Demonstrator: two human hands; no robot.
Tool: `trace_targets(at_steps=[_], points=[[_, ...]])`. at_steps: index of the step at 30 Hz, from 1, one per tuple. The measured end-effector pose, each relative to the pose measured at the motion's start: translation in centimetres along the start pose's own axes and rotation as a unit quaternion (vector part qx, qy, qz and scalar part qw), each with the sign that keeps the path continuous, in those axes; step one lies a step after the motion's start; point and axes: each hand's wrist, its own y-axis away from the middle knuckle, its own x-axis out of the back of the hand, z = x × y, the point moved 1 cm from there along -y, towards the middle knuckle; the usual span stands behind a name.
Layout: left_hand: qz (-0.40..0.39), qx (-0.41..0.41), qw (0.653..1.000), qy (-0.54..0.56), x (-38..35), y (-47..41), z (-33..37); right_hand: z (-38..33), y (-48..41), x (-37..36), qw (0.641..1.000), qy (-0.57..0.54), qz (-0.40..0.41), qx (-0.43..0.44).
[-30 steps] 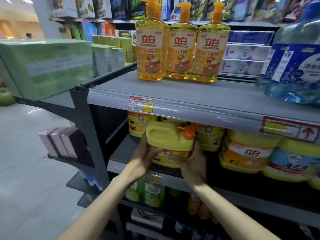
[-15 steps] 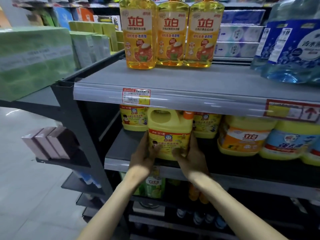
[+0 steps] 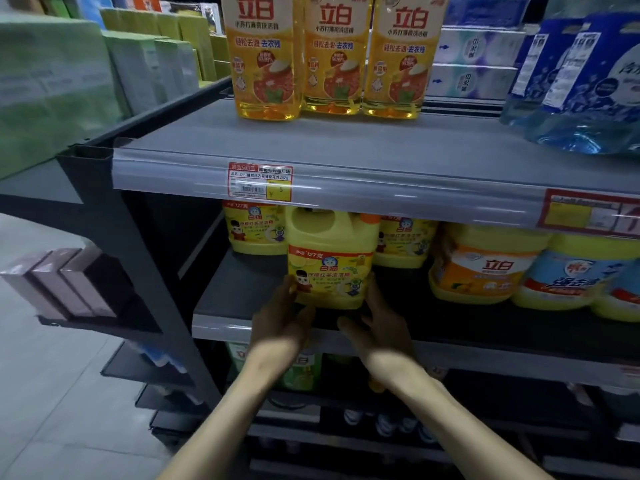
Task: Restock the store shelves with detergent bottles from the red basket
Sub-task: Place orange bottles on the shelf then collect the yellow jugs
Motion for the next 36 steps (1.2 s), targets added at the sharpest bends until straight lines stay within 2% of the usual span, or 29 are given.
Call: trace_targets(at_steps=[6, 11, 20, 30, 36], points=[[-0.008, 0.012, 0.998, -0.067, 0.5, -3.5, 1.1, -1.2, -2.1, 0.5, 1.000, 0.007, -0.020, -0.003], [-0.009, 0.021, 0.998, -0.062, 0.4, -6.1, 2.1, -2.1, -5.0, 0.4, 0.999, 0.016, -0.040, -0.023], [-0.020, 0.033, 0.998, -0.044, -0.6, -9.2, 2.7, -3.1, -9.5, 0.5, 0.998, 0.020, -0.028, -0.059], [-0.029, 0.055, 0.998, -0.013, -1.3, -10.3, 3.7, -2.5, -10.7, -0.1, 0.998, 0.004, -0.022, -0.053], [-0.036, 0.058, 0.997, -0.030, -0.7, -10.0, 2.5, -2.0, -9.3, -0.9, 0.994, 0.062, -0.063, -0.070]])
